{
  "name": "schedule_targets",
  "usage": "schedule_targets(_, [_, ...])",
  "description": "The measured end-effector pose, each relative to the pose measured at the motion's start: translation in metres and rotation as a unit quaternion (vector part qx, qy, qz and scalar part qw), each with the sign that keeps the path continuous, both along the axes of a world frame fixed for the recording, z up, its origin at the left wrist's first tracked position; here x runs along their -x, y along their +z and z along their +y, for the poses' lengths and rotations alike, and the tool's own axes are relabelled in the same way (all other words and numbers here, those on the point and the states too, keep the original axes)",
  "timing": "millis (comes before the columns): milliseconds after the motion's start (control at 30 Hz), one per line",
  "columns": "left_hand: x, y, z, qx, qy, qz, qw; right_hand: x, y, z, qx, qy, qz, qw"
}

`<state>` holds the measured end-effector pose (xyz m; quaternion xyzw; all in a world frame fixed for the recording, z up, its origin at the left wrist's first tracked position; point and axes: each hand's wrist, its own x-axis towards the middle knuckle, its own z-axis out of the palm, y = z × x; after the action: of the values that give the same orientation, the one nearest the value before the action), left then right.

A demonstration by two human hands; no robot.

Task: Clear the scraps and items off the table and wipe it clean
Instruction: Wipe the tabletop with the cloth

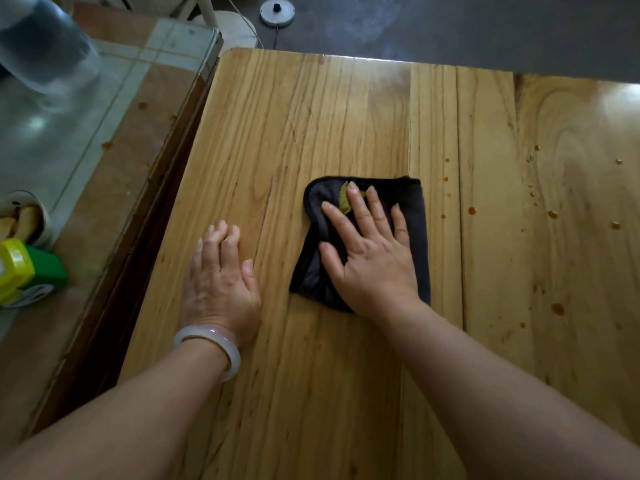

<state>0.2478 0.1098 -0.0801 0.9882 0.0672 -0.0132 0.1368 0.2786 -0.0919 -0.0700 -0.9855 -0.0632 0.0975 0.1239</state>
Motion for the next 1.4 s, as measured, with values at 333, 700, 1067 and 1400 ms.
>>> schedule_targets(333, [-0.002, -0.001, 0.0, 0.004, 0.003, 0.004, 1.0, -0.078, -0.004, -0.02, 0.01, -0.025, -0.012, 1.0])
schedule_targets(700, [0.003, 0.001, -0.002, -0.008, 0.0, 0.003, 1.0, -0.05, 0.001, -0.018, -0.006, -0.042, 0.007, 0.999])
schedule_targets(1067, [0.003, 0.005, -0.004, -0.014, -0.001, -0.007, 1.0, 0.083, 0.0, -0.005, -0.057, -0.031, 0.0, 0.998])
schedule_targets(1400, [-0.004, 0.018, -0.007, -0.004, 0.025, 0.054, 0.998, 0.08, 0.001, -0.018, -0.067, -0.039, 0.014, 0.997])
